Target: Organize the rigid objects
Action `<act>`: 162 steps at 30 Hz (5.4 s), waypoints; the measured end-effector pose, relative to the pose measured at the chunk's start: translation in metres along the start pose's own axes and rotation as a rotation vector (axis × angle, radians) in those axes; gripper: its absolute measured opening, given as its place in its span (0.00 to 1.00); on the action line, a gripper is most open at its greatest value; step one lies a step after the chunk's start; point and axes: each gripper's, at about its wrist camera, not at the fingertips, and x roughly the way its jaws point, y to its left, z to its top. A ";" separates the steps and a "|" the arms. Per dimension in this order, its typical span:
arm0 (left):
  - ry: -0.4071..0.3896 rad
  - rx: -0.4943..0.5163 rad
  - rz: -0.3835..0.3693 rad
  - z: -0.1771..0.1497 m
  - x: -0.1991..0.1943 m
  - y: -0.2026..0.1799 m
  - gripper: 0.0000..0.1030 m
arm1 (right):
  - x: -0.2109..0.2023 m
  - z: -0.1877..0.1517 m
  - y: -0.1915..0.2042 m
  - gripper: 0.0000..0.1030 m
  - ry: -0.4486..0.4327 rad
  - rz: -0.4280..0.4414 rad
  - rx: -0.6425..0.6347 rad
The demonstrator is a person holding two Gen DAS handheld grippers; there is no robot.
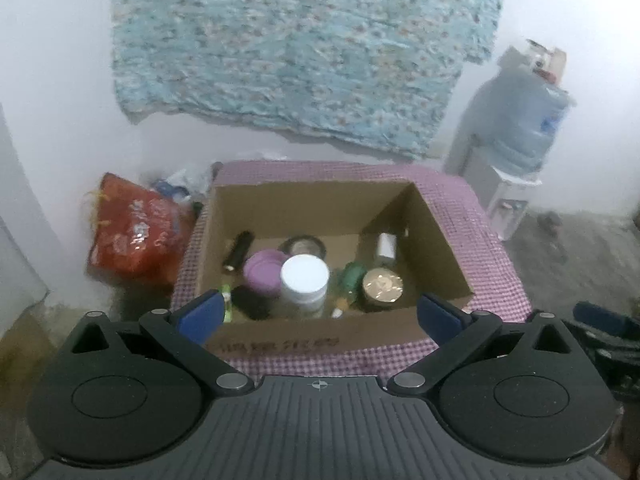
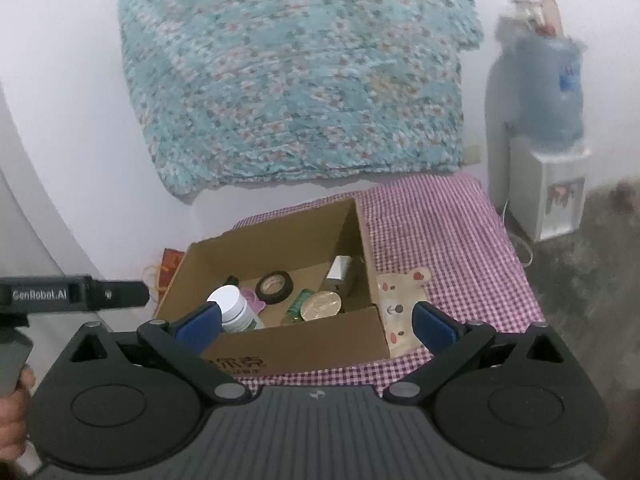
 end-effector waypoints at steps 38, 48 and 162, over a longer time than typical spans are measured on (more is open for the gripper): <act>-0.055 -0.082 0.071 -0.024 -0.011 0.029 1.00 | -0.027 0.003 0.084 1.00 -0.224 -0.339 -0.216; -0.001 -0.060 0.107 -0.026 0.004 0.039 1.00 | -0.009 -0.001 0.078 1.00 -0.118 -0.260 -0.181; 0.097 0.068 0.151 -0.014 0.067 0.018 0.99 | 0.095 -0.005 0.047 1.00 0.174 -0.215 -0.124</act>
